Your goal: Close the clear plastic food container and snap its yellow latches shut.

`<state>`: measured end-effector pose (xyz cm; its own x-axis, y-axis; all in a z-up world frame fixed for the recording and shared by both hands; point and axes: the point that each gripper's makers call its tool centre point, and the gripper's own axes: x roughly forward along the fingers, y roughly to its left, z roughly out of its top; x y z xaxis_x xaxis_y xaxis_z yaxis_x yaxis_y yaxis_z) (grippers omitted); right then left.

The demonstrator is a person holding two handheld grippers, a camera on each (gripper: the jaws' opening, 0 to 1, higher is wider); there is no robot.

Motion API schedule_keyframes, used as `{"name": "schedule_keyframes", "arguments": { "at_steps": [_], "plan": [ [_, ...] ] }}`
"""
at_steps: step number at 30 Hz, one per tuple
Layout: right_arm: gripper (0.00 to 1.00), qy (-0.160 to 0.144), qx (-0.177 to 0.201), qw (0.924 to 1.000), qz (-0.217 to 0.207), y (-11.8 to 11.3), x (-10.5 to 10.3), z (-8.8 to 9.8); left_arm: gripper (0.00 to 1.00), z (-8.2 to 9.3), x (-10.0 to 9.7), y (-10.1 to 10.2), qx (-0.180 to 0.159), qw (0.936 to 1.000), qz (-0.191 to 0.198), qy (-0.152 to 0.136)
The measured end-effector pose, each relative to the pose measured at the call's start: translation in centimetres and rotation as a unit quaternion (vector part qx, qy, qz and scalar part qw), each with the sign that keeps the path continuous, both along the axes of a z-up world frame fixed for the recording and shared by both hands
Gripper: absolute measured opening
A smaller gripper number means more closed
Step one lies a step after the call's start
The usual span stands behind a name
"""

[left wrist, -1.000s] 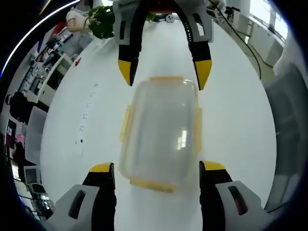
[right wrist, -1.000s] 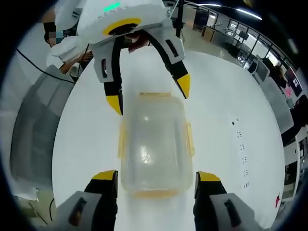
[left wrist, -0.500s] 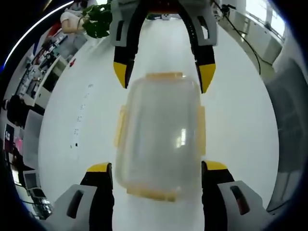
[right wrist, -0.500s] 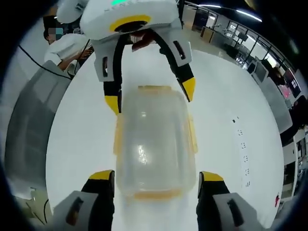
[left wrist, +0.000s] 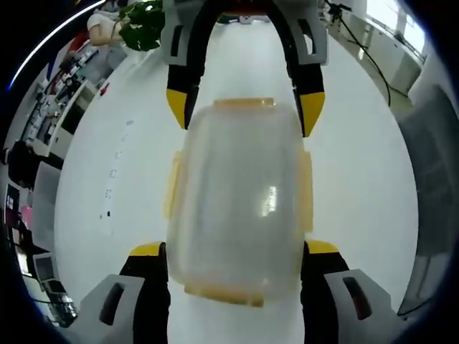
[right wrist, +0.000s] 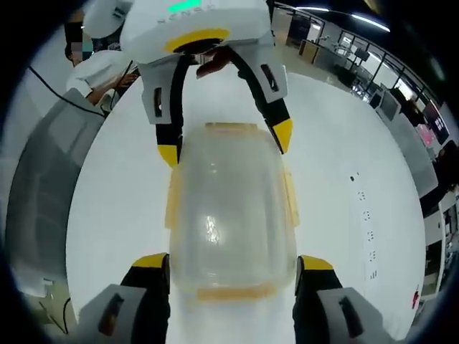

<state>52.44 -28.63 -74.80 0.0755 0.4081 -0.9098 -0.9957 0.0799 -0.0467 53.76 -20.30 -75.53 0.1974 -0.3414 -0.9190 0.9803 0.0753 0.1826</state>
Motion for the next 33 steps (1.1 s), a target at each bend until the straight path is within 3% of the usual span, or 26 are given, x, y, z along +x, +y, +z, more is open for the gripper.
{"name": "schedule_keyframes", "arguments": {
  "at_steps": [17,27,33],
  "plan": [
    [0.69,0.003,-0.011,0.9999,0.003,0.4,-0.4,-0.1,0.72,0.0,-0.4,0.4,0.001,1.0000,0.001,0.001],
    [0.69,0.001,-0.014,0.9999,0.000,2.2,-0.5,-0.1,0.72,0.1,-0.5,2.0,0.005,1.0000,-0.002,0.000],
    [0.69,0.002,-0.013,0.9999,0.007,4.1,-0.8,-0.1,0.72,0.0,-0.8,4.1,0.007,1.0000,0.005,0.000]
  ]
}}
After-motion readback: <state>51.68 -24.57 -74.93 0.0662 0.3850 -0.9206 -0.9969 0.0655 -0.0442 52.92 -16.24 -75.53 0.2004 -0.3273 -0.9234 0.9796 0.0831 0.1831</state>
